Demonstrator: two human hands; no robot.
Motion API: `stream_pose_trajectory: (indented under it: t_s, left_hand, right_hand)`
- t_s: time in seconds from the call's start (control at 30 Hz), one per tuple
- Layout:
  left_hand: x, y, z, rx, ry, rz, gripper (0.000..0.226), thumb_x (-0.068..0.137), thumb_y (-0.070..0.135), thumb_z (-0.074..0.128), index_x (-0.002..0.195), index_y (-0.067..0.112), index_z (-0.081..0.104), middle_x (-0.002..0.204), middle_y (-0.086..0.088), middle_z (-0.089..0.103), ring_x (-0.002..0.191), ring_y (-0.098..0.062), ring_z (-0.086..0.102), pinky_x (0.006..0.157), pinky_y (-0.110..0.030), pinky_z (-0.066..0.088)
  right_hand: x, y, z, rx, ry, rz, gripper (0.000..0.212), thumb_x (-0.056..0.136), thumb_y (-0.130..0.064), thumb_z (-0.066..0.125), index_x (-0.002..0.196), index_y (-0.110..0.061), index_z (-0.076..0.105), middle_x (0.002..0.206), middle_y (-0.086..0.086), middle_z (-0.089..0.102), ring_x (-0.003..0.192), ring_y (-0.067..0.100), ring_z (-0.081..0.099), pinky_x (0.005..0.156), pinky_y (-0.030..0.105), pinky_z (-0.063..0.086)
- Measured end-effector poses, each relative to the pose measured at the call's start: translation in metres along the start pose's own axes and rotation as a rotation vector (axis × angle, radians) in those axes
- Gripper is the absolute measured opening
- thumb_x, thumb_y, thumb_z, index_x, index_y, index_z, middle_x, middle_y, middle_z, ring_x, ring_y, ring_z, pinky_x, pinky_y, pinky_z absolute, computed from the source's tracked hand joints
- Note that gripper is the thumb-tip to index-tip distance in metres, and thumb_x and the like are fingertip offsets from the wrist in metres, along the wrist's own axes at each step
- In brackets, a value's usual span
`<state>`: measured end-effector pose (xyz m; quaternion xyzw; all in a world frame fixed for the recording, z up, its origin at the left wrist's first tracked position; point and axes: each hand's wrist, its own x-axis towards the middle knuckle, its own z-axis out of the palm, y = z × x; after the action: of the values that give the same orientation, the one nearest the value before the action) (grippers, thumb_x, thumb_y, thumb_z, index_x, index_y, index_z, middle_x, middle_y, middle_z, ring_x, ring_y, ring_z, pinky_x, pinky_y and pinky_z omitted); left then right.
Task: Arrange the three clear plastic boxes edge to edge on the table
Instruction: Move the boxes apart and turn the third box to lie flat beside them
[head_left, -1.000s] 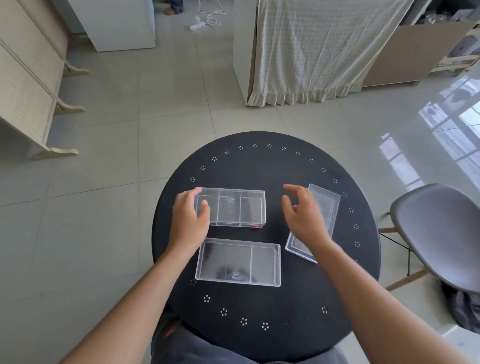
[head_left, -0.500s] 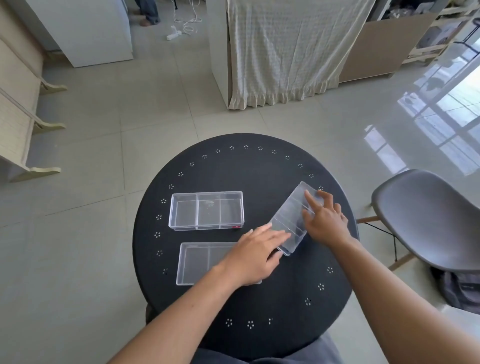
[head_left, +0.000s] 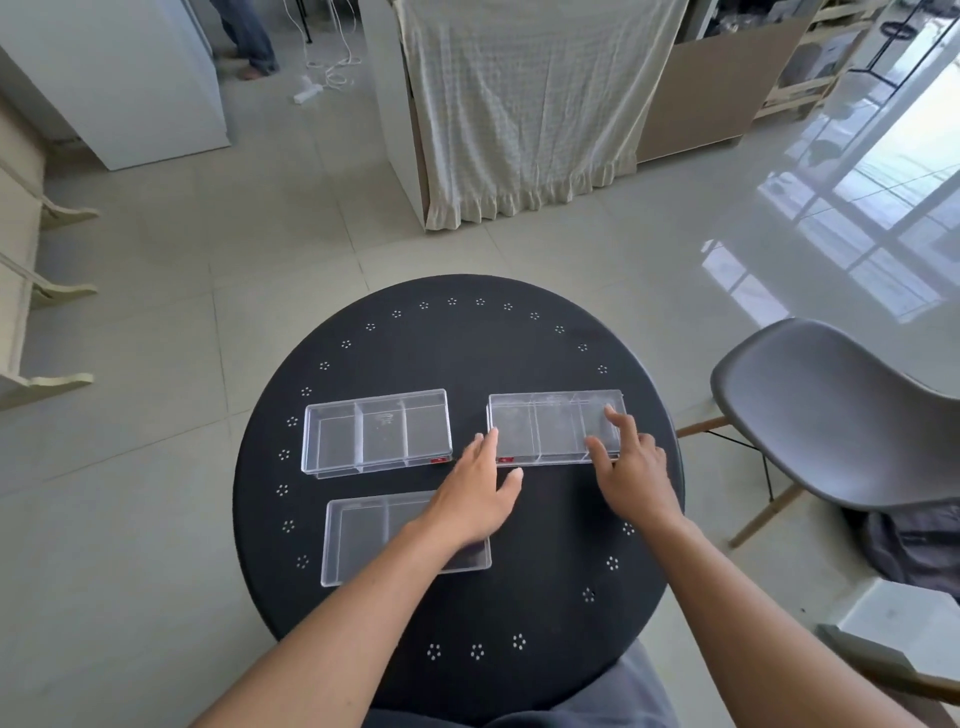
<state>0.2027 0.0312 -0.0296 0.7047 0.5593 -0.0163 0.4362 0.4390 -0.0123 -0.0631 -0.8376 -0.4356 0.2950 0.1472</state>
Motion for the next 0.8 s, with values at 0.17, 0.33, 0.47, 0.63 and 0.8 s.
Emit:
stream_pose_trajectory:
  t_s: [0.17,0.33,0.47,0.63,0.8]
  left_hand:
    - [0.003,0.008,0.005,-0.043,-0.017,-0.052,0.090,0.108,0.047,0.048,0.173,0.027,-0.010,0.180,-0.003,0.023,0.163,-0.025,0.031,0.129,-0.046,0.031]
    - [0.012,0.004,0.006,-0.037,0.014,-0.073,0.092,0.105,0.043,0.056,0.174,0.022,-0.002,0.178,-0.005,0.029,0.161,-0.027,0.036,0.127,-0.045,0.035]
    - [0.016,-0.002,0.006,-0.049,0.116,-0.021,0.091,0.101,0.029,0.067,0.172,0.025,0.011,0.169,0.000,0.041,0.155,-0.023,0.044,0.115,-0.036,0.041]
    - [0.016,-0.003,-0.005,-0.139,0.268,0.045,0.087,0.099,0.007,0.070,0.169,0.033,0.025,0.141,0.004,0.048,0.129,-0.015,0.058,0.103,-0.033,0.051]
    - [0.014,0.002,-0.020,-0.171,0.366,0.066,0.068,0.099,0.002,0.071,0.160,0.024,0.050,0.121,-0.002,0.054,0.108,-0.013,0.064,0.099,-0.032,0.058]
  right_hand:
    - [-0.007,0.005,0.005,0.099,-0.024,-0.007,0.056,0.111,-0.056,0.046,0.162,-0.050,0.024,0.160,0.018,0.048,0.146,0.045,0.045,0.115,0.061,0.042]
    - [-0.010,0.006,0.002,0.160,-0.043,-0.020,0.064,0.110,-0.052,0.051,0.167,-0.045,0.022,0.156,0.021,0.050,0.144,0.042,0.049,0.117,0.057,0.042]
    - [-0.013,-0.002,-0.006,0.144,-0.049,-0.003,0.105,0.097,-0.064,0.069,0.173,-0.037,0.003,0.154,0.021,0.048,0.146,0.041,0.044,0.118,0.055,0.040]
    - [-0.015,-0.004,-0.019,0.076,-0.002,-0.081,0.127,0.083,-0.044,0.094,0.171,-0.038,0.003,0.145,0.018,0.052,0.135,0.039,0.048,0.116,0.057,0.044]
    - [-0.015,0.003,-0.025,0.088,0.085,-0.146,0.085,0.093,-0.030,0.086,0.158,-0.030,0.030,0.136,0.013,0.068,0.127,0.036,0.063,0.109,0.053,0.054]
